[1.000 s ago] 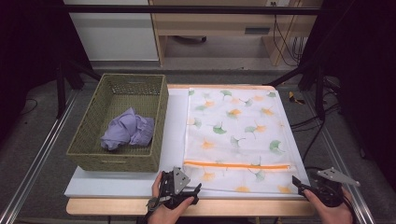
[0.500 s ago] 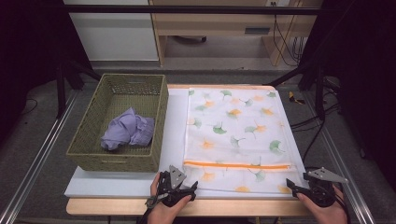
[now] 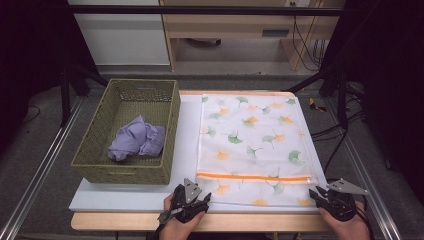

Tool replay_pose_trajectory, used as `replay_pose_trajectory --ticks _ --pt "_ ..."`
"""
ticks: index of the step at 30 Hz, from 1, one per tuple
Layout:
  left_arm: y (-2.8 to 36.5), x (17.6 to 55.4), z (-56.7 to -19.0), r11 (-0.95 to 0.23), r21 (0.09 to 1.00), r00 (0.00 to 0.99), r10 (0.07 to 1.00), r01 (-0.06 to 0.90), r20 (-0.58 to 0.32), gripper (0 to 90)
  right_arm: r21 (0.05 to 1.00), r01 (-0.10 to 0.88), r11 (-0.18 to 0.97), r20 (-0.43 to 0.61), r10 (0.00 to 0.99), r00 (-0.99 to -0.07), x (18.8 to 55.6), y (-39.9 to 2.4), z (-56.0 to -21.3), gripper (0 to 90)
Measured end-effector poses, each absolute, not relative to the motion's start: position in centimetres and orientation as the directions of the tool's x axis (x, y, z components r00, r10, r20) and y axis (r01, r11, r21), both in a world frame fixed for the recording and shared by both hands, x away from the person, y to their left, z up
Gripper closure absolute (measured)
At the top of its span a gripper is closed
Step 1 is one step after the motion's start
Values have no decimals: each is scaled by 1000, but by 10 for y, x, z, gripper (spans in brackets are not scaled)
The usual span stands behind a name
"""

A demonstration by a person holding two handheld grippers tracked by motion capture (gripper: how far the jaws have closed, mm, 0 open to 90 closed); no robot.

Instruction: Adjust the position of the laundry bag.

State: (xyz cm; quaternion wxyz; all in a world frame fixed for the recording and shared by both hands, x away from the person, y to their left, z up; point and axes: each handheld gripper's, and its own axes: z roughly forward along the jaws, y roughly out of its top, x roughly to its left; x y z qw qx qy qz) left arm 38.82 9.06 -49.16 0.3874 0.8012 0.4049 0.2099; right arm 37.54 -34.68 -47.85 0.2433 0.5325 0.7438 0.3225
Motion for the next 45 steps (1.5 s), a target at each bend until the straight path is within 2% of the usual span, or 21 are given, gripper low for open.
replay_pose_trajectory --ticks 1,4,6,9,22,32,45 --pt "91 388 -491 -369 791 584 812 489 18 472 738 632 237 -35 949 -314 376 -347 -478 767" --pt "92 390 -490 -383 793 595 803 473 33 648 739 628 245 -45 947 -317 377 -346 -476 860" --pt "94 391 -489 -404 795 614 788 452 51 767 745 617 252 -55 946 -319 379 -346 -476 883" --pt "97 390 -487 -399 801 617 786 447 47 843 741 620 257 -60 945 -320 381 -343 -475 888" --pt "109 375 -476 -408 800 583 807 440 91 858 732 596 330 -105 919 -380 394 -323 -475 888" --pt "125 372 -474 -378 802 554 829 462 71 857 730 564 387 -143 893 -427 396 -307 -473 889" --pt "122 380 -478 -366 813 564 824 452 57 847 741 570 355 -129 908 -397 385 -312 -467 893"
